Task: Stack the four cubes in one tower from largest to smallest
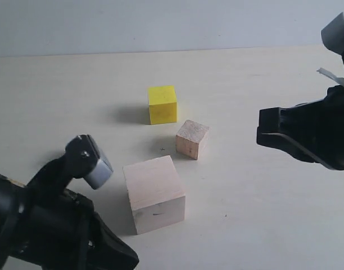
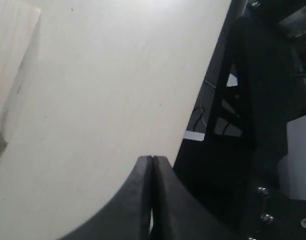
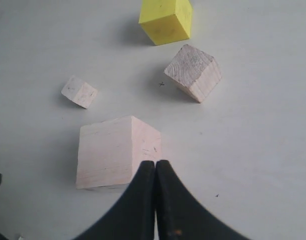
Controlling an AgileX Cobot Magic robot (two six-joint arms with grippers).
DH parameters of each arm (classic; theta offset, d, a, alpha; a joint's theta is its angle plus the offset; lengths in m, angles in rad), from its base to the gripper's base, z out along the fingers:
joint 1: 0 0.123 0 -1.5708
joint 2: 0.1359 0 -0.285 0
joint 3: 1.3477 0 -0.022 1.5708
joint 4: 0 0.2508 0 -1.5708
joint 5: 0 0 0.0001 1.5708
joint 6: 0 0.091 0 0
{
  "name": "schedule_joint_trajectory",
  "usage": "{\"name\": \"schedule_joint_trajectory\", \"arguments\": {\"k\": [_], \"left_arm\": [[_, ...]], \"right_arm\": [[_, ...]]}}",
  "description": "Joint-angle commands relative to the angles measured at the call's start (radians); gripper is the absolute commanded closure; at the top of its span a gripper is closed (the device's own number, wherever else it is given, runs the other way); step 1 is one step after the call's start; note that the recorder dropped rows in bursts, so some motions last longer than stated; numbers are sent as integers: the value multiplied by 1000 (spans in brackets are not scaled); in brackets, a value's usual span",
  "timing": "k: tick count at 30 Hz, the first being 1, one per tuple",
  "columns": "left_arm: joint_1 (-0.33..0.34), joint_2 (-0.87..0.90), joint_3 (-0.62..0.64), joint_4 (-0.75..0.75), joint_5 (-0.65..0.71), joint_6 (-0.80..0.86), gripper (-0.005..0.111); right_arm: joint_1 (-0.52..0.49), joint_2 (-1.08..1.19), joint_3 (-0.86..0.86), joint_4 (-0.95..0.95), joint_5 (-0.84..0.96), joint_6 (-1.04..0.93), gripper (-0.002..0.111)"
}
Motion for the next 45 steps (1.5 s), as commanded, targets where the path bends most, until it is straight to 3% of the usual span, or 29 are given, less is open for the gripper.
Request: {"name": "schedule_joint_trajectory", "arguments": {"k": [1,6,22,30,39,45], "left_arm": [[-24,106,-17,-2,-94,7,107],[-24,213,-82,-9,-106,9,107],[-26,472,-327,-12,-175,15,107],[-24,495,-329,208,-286,-102,107],[-24,495,-329,208,-442,-102,107],[-24,495,-382,208,-462,-102,107]], "right_arm": [[3,0,-8,8,-5,-9,108],[3,0,-8,5,-18,-24,108],[3,0,-8,-3,-57,-368,108],[3,0,-8,-3,-57,-368,108],[3,0,-4,-3,-59,-376,108],[3,0,-4,-3,-58,-376,108]]}}
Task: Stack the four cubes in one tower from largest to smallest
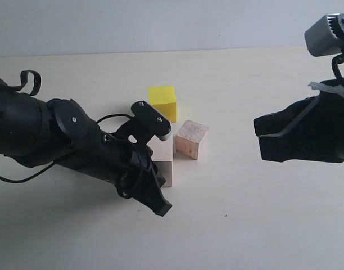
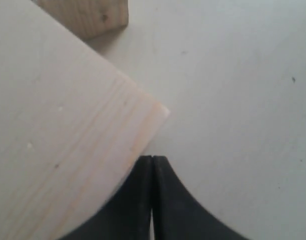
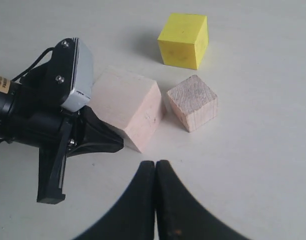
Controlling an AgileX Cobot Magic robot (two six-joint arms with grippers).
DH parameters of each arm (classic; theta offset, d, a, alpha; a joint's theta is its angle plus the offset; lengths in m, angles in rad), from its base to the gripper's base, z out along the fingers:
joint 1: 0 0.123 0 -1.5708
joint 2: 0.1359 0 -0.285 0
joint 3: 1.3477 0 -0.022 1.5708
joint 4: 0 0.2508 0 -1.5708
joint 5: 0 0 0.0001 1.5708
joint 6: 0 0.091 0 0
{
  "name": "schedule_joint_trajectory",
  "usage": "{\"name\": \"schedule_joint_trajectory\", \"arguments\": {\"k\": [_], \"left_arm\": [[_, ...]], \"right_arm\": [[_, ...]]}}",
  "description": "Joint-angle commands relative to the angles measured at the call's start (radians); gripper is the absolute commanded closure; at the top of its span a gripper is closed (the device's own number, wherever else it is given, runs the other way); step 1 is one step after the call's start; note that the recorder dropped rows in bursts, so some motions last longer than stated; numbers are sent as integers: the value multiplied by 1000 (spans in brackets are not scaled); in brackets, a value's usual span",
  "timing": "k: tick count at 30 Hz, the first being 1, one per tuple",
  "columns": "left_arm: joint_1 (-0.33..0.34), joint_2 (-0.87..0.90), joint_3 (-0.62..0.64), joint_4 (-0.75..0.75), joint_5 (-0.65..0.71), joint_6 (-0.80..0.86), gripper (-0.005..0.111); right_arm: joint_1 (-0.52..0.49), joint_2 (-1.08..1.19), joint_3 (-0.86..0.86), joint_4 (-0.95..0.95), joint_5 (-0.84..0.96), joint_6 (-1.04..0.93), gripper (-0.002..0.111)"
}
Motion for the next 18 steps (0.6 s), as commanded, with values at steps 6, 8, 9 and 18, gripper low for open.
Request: {"name": "schedule_joint_trajectory", "arguments": {"k": [6,8,9,18], "left_arm": [[0,2,-85,0,-47,-8,107],[4,6,-85,3,-49,-8,107],[6,8,-85,5,-47,-8,107],[14,19,-79,36,12,-8,107]], "right_arm": [[3,0,-4,-10,23,-9,108],[3,0,-4,-10,36,-9,108],[3,0,-4,-10,43,-9,108],[3,0,-4,-10,62,-9,108]]}}
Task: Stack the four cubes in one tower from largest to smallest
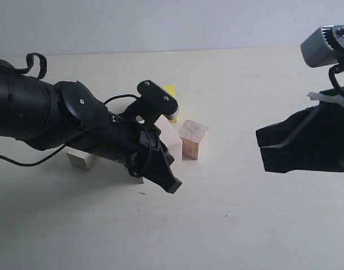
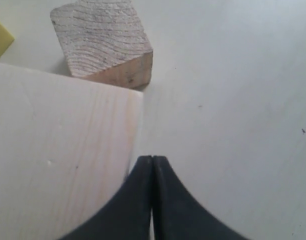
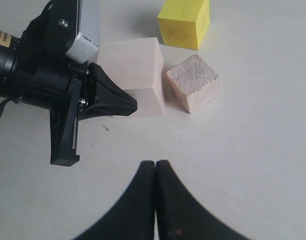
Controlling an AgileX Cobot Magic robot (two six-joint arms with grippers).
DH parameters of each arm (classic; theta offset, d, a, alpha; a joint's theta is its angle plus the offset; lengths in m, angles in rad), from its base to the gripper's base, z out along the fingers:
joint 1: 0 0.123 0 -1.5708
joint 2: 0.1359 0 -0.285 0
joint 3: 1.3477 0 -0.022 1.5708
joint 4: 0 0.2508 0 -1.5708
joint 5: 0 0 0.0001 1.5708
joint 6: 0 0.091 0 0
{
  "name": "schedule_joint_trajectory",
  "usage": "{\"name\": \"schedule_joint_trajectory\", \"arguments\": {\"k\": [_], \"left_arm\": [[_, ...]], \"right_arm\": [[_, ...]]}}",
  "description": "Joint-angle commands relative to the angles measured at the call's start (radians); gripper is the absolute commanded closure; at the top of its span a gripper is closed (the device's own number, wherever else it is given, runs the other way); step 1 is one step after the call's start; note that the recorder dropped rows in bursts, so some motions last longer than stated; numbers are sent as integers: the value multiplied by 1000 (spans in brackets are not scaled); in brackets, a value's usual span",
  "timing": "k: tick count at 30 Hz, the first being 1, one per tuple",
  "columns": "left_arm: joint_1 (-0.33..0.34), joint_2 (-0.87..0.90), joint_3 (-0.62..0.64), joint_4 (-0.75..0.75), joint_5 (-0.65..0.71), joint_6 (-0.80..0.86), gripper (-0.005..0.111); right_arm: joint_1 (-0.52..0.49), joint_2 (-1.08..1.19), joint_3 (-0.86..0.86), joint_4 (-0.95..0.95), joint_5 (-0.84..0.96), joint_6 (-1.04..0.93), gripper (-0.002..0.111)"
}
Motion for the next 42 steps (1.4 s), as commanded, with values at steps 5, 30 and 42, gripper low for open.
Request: {"name": "schedule_joint_trajectory", "arguments": {"k": [5,30,42], "left_arm": [[20,2,-1,44,42,-8,107],[111,2,-1,156,44,-60,107],[109,2,-1,119,27,-55,107]], "right_arm": [[3,0,-4,-10,5,-9,108],[3,0,-4,-5,-68,-8,108],[3,0,-4,0,-63,-8,108]]}}
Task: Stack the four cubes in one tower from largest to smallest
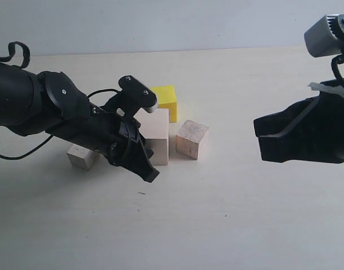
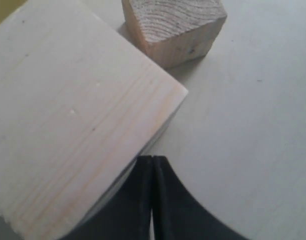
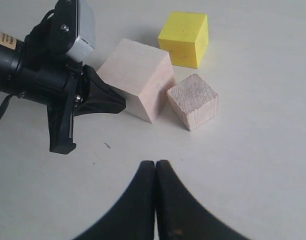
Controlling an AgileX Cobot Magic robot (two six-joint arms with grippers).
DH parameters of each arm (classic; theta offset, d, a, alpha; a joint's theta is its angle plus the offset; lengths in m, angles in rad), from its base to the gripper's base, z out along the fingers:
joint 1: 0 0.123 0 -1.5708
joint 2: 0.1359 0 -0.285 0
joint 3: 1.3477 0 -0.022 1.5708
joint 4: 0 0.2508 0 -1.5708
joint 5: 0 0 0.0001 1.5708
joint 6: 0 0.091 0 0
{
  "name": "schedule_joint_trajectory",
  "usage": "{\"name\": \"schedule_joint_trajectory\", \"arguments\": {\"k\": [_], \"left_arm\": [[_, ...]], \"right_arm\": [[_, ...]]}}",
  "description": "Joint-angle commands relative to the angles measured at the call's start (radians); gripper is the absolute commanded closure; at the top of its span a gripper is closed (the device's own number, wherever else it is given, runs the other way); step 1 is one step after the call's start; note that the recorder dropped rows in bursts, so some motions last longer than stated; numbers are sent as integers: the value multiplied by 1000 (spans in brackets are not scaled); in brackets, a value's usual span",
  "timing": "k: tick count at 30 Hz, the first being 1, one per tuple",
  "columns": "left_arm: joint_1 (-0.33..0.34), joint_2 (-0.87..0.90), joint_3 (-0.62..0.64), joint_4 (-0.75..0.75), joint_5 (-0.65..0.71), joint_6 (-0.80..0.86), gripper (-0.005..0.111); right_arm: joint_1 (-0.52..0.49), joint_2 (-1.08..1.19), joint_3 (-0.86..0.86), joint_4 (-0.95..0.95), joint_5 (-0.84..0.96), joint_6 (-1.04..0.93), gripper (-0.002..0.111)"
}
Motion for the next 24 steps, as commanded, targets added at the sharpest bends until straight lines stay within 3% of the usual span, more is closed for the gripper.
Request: {"name": "schedule_joint_trajectory", "arguments": {"k": [1,24], "left_arm": [[-1,0,-1,-17,-20,1,107],[-1,0,-1,-69,-26,1,107]], "right_arm": [[3,0,-4,-2,-10,-8,108],[3,0,-4,0,-3,0,108]]}}
